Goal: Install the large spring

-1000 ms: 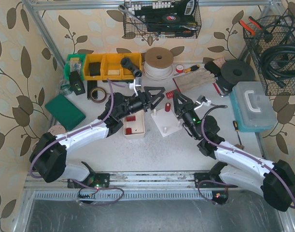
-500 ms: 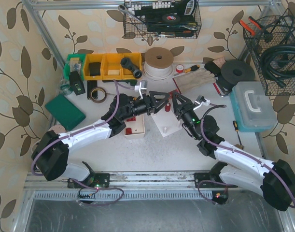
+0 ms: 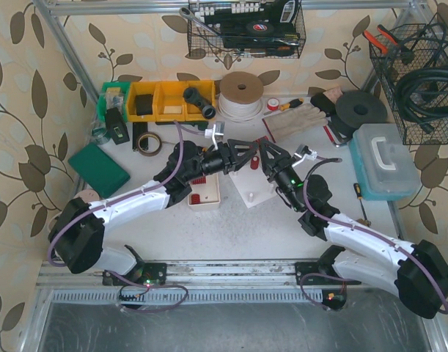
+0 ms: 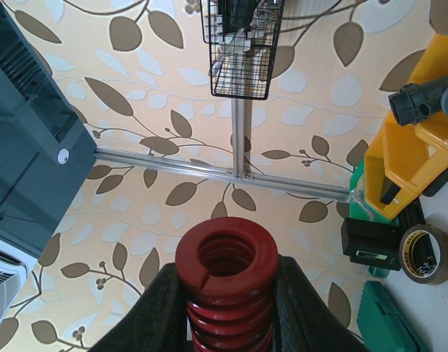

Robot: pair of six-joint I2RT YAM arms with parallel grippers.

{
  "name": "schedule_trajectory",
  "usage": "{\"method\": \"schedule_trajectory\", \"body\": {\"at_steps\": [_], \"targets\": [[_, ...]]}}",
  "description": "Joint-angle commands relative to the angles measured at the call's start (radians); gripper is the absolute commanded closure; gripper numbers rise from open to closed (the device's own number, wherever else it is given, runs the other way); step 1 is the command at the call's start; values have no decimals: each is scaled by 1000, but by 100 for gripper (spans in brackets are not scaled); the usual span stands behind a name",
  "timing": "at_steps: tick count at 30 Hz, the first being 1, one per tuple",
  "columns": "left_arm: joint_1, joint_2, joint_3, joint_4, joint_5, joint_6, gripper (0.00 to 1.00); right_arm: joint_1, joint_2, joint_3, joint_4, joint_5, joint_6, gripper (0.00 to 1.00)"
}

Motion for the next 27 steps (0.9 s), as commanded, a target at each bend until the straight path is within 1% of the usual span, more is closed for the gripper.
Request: {"method": "schedule_trajectory", "body": {"at_steps": [1,6,8,12,14,18,21,22,23,24,25,26,27], "targets": [[-4,12,63,36,5,24,50,-1,-18,23,54,-16,8,100],[-2,15,62,40,-7,26,50,0,-24,16,54,-13,7,100],[-2,16,62,40,-9,27,53,0,-27,12,54,-12,8,100],[-3,22,62,45,-7,21,67,0,-34,6,51,-7,7,100],[-1,18,59,37,-11,21,80,0,-38,4,48,-7,5,100],[4,10,51,24,-13,24,100,0,-48,-1,28,-15,-11,100],[7,1,48,-2,-11,36,100,0,-73,-14,-3,-20,-40,100],[7,-5,51,-36,-11,47,100,0,-92,-16,-27,-23,-56,91],[7,-11,60,-81,-8,65,100,0,-109,-16,-62,-24,-69,73],[7,-18,72,-143,-2,86,100,0,-132,-12,-108,-24,-79,58],[7,-29,90,-209,2,113,100,0,-155,-6,-153,-24,-104,45],[7,-40,115,-285,-1,141,100,0,-180,2,-212,-24,-138,36],[7,-50,138,-373,-9,175,100,0,-212,14,-292,-19,-170,30]]}}
